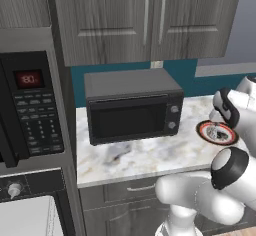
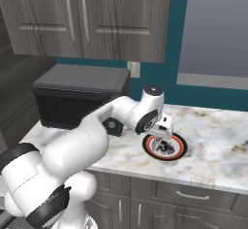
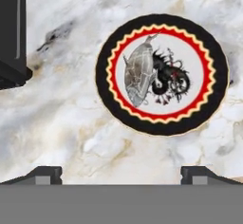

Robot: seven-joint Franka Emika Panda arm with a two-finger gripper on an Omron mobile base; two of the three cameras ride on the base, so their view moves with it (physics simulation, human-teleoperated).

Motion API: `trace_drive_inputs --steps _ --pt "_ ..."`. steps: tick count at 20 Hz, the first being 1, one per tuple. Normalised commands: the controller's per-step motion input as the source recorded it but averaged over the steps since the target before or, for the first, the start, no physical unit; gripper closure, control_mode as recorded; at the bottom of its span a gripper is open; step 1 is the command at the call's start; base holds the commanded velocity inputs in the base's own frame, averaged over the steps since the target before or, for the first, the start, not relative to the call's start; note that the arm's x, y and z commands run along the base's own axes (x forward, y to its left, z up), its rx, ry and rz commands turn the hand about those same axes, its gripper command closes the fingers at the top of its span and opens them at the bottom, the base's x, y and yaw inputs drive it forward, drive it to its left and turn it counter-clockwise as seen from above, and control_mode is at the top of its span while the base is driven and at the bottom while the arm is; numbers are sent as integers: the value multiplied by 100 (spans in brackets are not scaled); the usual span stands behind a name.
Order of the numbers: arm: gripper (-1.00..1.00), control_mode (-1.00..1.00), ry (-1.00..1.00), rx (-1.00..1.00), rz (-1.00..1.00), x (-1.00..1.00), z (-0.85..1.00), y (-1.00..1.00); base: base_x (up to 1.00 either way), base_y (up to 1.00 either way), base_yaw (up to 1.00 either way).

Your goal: Place the fish on the top rack of the oven, and slide the tray back inside. Close the oven door.

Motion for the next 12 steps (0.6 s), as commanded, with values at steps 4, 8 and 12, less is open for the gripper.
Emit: trace_drive_inputs --steps 4,8,12 --pt "-100 -100 1 2 3 32 -40 -21 0 0 0" --pt "-100 -100 0 0 4 42 -51 -4 0 0 0" --pt "-100 -100 0 0 4 45 -39 -4 0 0 0"
